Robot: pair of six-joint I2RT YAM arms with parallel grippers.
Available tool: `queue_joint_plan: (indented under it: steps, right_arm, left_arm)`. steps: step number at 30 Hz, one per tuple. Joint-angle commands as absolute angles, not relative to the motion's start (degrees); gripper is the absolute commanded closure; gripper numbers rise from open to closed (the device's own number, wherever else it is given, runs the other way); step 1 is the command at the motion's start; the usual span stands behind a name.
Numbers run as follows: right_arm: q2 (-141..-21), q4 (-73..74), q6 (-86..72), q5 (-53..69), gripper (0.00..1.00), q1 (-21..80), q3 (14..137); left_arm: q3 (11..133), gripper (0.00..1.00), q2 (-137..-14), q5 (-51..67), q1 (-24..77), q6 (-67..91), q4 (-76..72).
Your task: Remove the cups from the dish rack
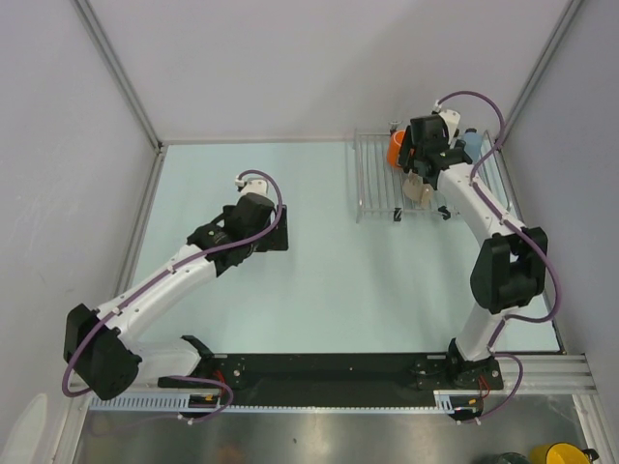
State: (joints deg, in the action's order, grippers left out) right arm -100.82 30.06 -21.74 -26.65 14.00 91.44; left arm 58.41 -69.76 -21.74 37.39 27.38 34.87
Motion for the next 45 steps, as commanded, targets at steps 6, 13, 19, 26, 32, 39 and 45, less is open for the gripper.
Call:
queue_joint_plan:
  steps: [6, 13, 19, 26, 32, 39, 45]
  right_arm:
    - [-104.5, 26.0, -19.6, -31.9, 0.0, 13.2, 94.5]
    - [-106.7, 24.0, -20.0, -33.0, 0.0, 12.1, 93.9]
    - [-109.9, 22.4, -20.4, -31.8, 0.0, 11.0, 94.6]
    - [-113.5, 21.5, -21.2, -29.9, 0.0, 10.2, 95.8]
    - [-114.3, 21.9, -21.7, -28.8, 0.0, 10.1, 95.8]
    - [-112.9, 21.9, -22.6, -29.0, 0.47, 9.9, 94.3]
    - [-110.9, 22.6, -23.7, -30.1, 1.0, 9.9, 93.3]
  left_arm:
    - [59.3, 0.0, -70.8, -22.4, 37.8, 27.2, 34.1]
    - [59.8, 0.0, -72.3, -22.5, 37.8, 27.1, 34.2]
    - [59.7, 0.0, -72.8, -22.4, 37.8, 27.0, 34.2]
    - [59.4, 0.0, -73.1, -22.9, 37.7, 26.9, 34.4]
    - [59.3, 0.0, -74.3, -22.5, 37.7, 27.2, 34.5]
    - [59.6, 0.0, -74.4, -22.4, 37.8, 27.2, 34.6]
    - [59.3, 0.0, -73.4, -22.6, 37.7, 27.4, 34.8]
